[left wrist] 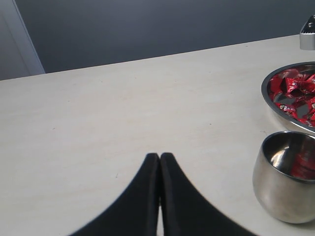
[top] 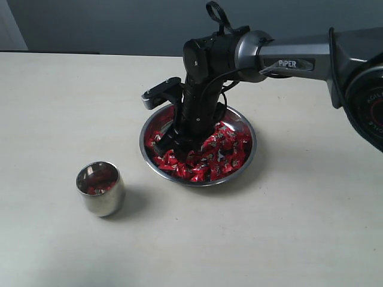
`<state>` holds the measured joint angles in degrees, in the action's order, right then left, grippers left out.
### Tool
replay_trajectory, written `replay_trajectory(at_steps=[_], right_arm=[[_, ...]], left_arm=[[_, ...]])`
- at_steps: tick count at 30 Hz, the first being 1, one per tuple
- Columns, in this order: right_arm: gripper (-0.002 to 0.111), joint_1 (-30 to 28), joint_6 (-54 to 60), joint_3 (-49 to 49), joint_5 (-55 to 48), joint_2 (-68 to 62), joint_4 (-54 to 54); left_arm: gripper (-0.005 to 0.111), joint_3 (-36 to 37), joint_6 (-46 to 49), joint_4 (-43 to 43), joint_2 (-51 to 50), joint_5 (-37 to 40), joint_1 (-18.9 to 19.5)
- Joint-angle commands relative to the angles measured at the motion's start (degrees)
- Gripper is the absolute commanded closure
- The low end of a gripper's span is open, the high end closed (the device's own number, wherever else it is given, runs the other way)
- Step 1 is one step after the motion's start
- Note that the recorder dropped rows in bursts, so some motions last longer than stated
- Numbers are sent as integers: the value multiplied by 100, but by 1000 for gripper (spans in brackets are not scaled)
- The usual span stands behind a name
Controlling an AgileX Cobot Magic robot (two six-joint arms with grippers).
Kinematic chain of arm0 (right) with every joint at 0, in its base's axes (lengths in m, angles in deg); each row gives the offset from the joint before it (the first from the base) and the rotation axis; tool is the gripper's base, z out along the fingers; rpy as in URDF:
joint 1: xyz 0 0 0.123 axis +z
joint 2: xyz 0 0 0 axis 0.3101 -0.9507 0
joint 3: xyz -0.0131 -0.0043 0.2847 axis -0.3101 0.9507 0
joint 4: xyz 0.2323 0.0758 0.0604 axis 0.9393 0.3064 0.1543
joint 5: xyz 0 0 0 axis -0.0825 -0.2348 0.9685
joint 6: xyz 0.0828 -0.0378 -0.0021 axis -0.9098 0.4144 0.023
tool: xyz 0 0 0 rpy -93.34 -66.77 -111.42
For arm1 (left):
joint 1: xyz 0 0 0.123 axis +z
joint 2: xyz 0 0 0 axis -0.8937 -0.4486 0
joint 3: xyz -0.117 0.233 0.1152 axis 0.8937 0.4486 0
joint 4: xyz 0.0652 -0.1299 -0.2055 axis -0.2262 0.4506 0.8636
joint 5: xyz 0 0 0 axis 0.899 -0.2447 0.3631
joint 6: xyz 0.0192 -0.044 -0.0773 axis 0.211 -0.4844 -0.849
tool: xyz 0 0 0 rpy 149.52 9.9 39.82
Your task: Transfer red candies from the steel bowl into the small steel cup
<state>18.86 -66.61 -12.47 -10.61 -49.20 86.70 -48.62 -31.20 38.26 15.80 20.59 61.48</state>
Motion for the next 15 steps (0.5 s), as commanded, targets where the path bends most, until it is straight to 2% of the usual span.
replay_trajectory(at_steps=[1, 4, 6, 15], right_arm=[[86, -28, 22, -13, 106, 25, 2], [104, -28, 22, -13, 121, 25, 2], [109, -28, 22, -13, 121, 25, -8], [109, -28, 22, -13, 234, 238, -45]], left_arm=[[106, -6, -31, 16, 25, -54, 15], [106, -6, -31, 16, 25, -54, 15], [106, -6, -31, 16, 25, -54, 15], [106, -6, -31, 16, 25, -54, 15]])
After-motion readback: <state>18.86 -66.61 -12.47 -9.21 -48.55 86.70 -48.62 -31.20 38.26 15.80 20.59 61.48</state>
